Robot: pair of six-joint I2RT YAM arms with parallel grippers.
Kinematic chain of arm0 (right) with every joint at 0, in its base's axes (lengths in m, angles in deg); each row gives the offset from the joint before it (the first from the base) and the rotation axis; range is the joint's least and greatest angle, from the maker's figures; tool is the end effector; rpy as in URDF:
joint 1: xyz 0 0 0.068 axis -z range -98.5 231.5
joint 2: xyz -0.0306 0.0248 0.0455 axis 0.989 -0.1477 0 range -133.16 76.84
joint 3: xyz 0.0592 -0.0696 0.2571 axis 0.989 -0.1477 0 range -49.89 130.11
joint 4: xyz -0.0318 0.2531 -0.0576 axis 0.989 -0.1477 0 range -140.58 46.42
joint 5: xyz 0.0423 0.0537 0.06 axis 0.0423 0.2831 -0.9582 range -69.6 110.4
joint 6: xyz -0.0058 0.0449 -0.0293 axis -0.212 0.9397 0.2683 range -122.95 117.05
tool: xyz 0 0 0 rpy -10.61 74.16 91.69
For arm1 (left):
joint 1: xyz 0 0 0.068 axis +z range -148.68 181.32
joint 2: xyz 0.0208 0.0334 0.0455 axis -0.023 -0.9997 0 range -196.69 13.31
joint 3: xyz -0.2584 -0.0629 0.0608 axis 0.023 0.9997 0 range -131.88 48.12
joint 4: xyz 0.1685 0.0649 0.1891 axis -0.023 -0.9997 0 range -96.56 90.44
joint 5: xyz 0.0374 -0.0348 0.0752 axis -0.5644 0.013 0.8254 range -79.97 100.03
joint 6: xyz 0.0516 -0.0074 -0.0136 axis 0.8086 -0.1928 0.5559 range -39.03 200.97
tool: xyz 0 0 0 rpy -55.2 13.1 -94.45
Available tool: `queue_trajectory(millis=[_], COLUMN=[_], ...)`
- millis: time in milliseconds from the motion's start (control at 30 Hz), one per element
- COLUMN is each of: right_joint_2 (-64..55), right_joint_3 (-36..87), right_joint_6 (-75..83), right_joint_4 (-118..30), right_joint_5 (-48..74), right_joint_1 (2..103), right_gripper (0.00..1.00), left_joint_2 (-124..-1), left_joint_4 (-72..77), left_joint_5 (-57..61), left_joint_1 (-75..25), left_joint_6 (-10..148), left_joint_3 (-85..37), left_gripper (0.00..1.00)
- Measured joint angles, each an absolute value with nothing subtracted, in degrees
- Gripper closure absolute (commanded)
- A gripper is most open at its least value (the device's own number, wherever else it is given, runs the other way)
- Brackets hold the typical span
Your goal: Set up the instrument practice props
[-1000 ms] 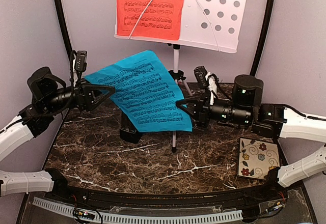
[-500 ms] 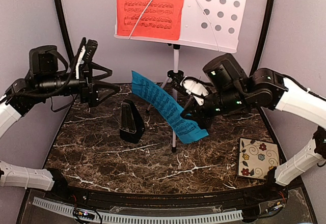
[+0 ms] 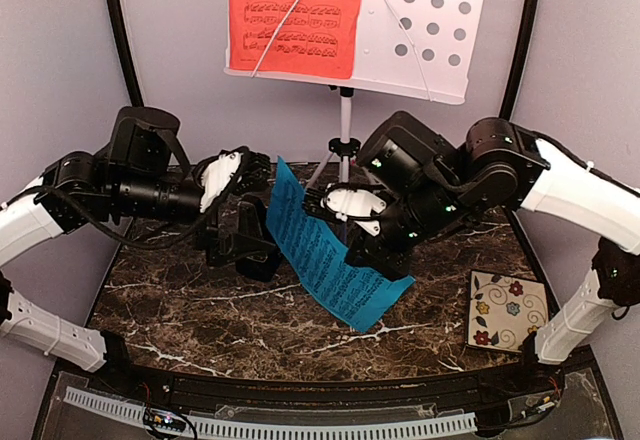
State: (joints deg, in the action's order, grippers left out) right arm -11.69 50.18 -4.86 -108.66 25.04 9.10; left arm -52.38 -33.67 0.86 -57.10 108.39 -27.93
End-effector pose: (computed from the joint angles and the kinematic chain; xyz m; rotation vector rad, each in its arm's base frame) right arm 0.0954 0.2912 0.3971 -1.5117 2.0511 0.3998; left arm 0.1215 -0.2088 0.4132 1.4477 1.4021 -0.5064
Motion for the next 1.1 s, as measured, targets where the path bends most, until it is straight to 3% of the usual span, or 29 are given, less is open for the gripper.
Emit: queue_trajectory(millis=[333,533,667,800,867,1033,1067,1100], right_joint_2=[-11.77,-11.95,-12.32,-12.58,-12.58,-12.56,-12.54,-12.5], right_joint_3=[50.83,52.58,52.67,52.76,52.78,52.78,52.78,52.71], right_joint_6=[-5.78,-5.91,-5.91,-5.87,-5.89,-5.89,-5.87,-5.8], right_joint_4=[-112.33,-112.73,-112.88,-113.08,-113.05,-112.62,-112.31,-112.07], right_joint_5=[27.88,28.93,29.81,30.57,30.77,30.92,31.12,31.38], right_joint_1=[5.87,5.13,4.56,4.25,4.23,4.23,4.23,4.23], right_gripper=[1.0,1.0,1.0,1.0,1.0,1.0,0.94,0.79], left_joint_2=[-49.21,-55.2,-57.43,-57.47,-57.02,-55.03,-54.72,-54.39], left_joint_4=[-35.03,-39.88,-42.52,-44.88,-45.28,-44.21,-43.84,-43.2], left_joint_5=[3.5,1.47,-0.17,-1.13,-1.7,-2.55,-2.35,-2.07], left_joint_1=[-57.4,-57.64,-58.12,-58.21,-58.21,-58.23,-58.23,-58.23], left_joint_6=[115.36,115.42,114.88,113.63,113.11,111.64,111.32,110.9], left_joint_3=[-29.36,-33.31,-33.97,-33.99,-33.9,-32.42,-32.09,-31.63], left_gripper=[0.06,0.19,0.38,0.74,0.86,1.0,1.0,1.0])
